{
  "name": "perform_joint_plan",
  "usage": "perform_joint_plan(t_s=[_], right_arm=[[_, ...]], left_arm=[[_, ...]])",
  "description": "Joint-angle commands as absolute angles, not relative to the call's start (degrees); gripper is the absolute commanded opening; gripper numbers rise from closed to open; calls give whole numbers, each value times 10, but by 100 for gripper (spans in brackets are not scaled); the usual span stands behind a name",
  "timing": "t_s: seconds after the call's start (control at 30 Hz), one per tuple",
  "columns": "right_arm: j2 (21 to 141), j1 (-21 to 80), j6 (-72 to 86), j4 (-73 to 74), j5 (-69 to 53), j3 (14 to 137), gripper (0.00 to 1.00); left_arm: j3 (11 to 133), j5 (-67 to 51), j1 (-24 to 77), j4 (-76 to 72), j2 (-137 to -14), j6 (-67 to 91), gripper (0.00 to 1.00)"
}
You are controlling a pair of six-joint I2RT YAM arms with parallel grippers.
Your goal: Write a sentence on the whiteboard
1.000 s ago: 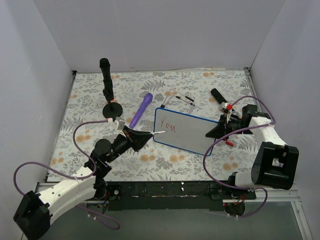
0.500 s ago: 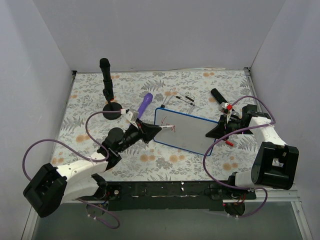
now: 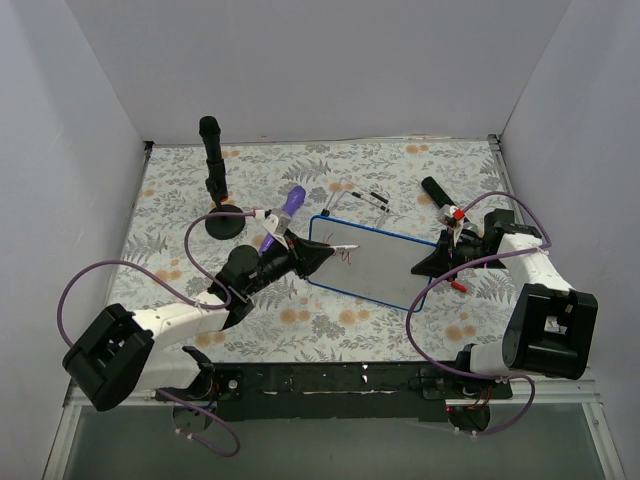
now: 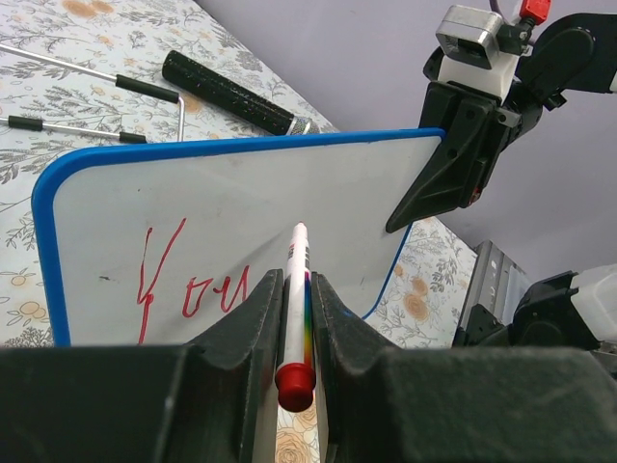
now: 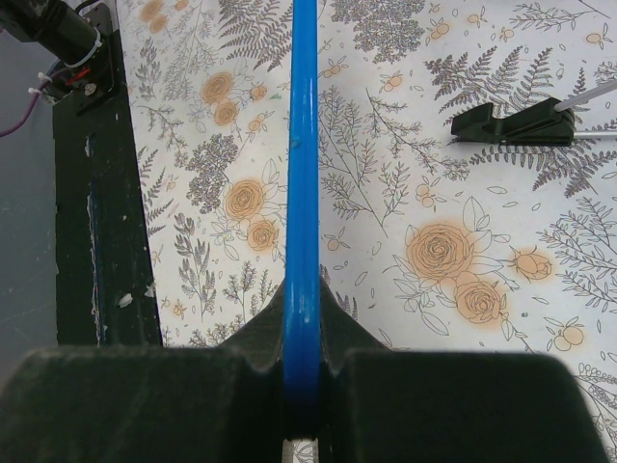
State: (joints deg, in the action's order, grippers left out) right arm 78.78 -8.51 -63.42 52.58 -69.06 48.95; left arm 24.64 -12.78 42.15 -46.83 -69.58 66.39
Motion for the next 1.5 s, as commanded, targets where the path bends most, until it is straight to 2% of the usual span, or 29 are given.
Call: perform_joint_plan(t_s=[0.0,1.07,1.47], right_arm=[[776,-82,-650,541,-682,487,1],[773,-83,-648,540,-680,485,1],[773,-82,-649,540,-680,485,1]], left_arm=[[271,-135,425,-487,-703,650,0],[250,-89,425,-441,-701,606,0],[232,-129,425,-447,-645,617,0]])
